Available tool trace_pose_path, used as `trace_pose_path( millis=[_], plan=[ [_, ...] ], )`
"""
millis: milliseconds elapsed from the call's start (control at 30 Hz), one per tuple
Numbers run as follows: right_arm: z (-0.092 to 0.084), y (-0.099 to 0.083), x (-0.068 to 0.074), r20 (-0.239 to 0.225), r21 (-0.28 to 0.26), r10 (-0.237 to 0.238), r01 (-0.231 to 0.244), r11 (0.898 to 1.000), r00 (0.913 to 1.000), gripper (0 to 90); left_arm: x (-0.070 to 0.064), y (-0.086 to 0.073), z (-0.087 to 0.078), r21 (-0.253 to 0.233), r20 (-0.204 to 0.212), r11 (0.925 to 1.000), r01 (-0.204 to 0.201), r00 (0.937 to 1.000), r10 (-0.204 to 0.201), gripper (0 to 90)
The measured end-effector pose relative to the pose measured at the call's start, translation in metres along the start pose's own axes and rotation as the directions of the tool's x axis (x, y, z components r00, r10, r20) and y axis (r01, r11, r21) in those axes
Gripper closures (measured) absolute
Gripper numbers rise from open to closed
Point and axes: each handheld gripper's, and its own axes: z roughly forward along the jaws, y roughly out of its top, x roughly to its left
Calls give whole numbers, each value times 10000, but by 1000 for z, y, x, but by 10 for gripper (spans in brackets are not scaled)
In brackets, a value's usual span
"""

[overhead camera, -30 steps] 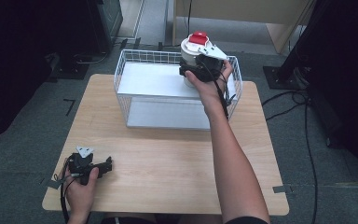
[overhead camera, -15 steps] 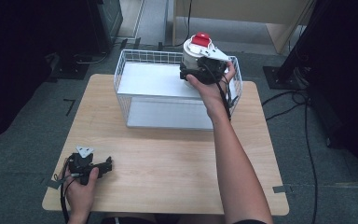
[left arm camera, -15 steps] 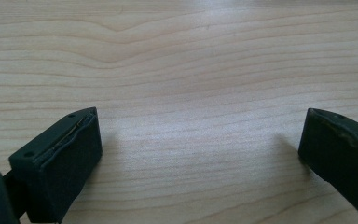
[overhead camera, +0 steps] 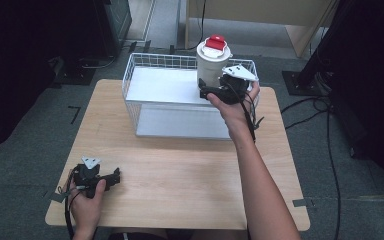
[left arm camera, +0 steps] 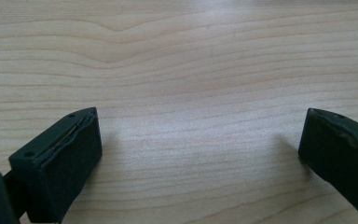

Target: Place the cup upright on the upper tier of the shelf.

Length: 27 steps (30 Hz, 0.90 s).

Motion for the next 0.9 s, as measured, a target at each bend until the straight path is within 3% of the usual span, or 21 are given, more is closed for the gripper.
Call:
trace_pose_path(
  millis=[333, 567, 900],
  plan=[
    [-38, -31, -4, -139, -91, -205, 203, 9998, 9997, 0, 0, 0, 0, 10, -3, 10000, -13, 10000, 13, 0],
    [-64, -66, -13, 108, 162, -330, 329, 9993, 9994, 0, 0, 0, 0, 18, 5, 10000, -13, 10000, 13, 0],
    [-93, -112, -30, 577, 441, -86, 61, 9990, 9983, 0, 0, 0, 0, 11, 3, 10000, -2, 10000, 2, 0]
  ],
)
